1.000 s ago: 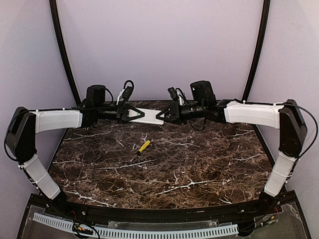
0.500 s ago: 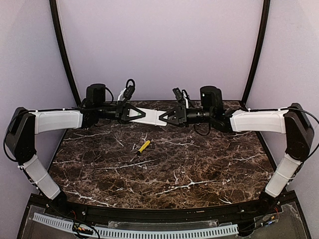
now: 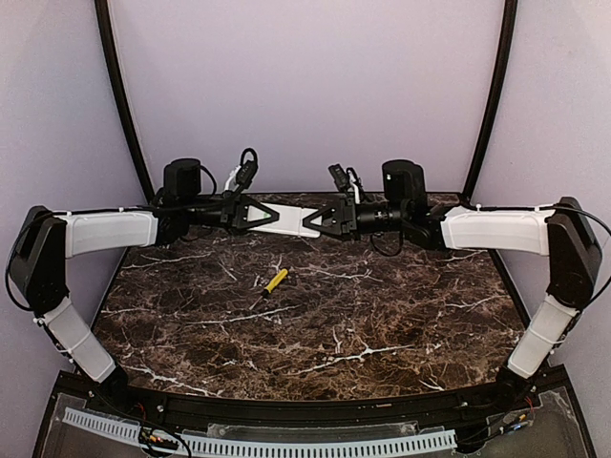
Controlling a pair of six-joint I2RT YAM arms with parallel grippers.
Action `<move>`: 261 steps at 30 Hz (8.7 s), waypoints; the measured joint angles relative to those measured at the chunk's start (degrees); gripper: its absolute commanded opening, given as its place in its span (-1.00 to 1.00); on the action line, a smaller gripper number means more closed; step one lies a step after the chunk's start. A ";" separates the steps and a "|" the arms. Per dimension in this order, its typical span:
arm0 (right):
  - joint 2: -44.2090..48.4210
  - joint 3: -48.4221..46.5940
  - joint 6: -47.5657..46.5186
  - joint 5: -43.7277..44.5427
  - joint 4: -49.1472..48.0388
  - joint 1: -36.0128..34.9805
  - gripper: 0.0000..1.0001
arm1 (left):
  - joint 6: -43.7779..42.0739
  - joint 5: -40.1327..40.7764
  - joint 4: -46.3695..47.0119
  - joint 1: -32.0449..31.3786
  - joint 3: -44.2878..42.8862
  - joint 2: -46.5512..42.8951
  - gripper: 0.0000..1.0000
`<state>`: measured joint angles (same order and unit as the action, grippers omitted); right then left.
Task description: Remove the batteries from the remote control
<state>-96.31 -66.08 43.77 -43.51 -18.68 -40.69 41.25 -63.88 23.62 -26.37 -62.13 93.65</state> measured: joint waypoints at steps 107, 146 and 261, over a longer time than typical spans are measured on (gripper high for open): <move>-5.38 -19.67 -7.76 29.64 41.77 -5.77 -0.60 | -18.29 20.61 -24.72 -2.29 -4.15 -2.84 -0.99; -11.06 -21.38 -7.28 27.15 41.40 -5.77 0.34 | -20.68 24.26 -28.22 -2.80 -4.28 -2.93 -0.99; -9.88 -5.25 -24.00 35.19 60.00 12.92 0.22 | -25.42 31.58 -36.17 -4.17 -7.30 -0.85 -0.99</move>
<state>-106.19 -71.33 19.77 -8.32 41.32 -27.77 15.84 -32.29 -12.56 -30.55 -69.43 92.79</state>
